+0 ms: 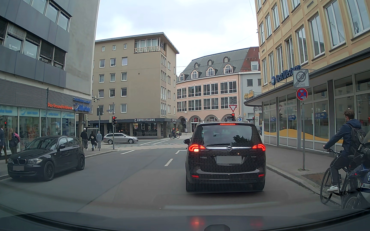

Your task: Follow the waypoints while adhering to traffic rules and regulations

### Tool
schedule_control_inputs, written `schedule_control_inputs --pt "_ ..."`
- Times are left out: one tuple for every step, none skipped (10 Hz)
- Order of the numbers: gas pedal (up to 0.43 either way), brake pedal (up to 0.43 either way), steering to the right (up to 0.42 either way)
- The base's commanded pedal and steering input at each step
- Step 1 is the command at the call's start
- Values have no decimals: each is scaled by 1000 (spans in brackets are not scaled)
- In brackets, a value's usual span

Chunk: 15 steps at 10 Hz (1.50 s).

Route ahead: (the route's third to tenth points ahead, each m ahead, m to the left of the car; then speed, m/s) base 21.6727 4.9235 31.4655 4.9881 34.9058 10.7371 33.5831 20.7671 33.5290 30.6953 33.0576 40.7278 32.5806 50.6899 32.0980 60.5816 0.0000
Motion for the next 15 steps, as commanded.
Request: schedule_control_inputs --pt "0 238 -71" --pt "0 232 -70" --pt "0 238 -71" --pt "0 238 -70" --pt "0 232 -71" --pt "0 238 -72" --pt "0 238 -74" --pt "0 238 -78" --pt "0 238 -83" --pt "0 232 -86" --pt "0 238 -91" --pt "0 238 -91" --pt "0 238 -91" --pt "0 232 -92" --pt "0 238 -91"
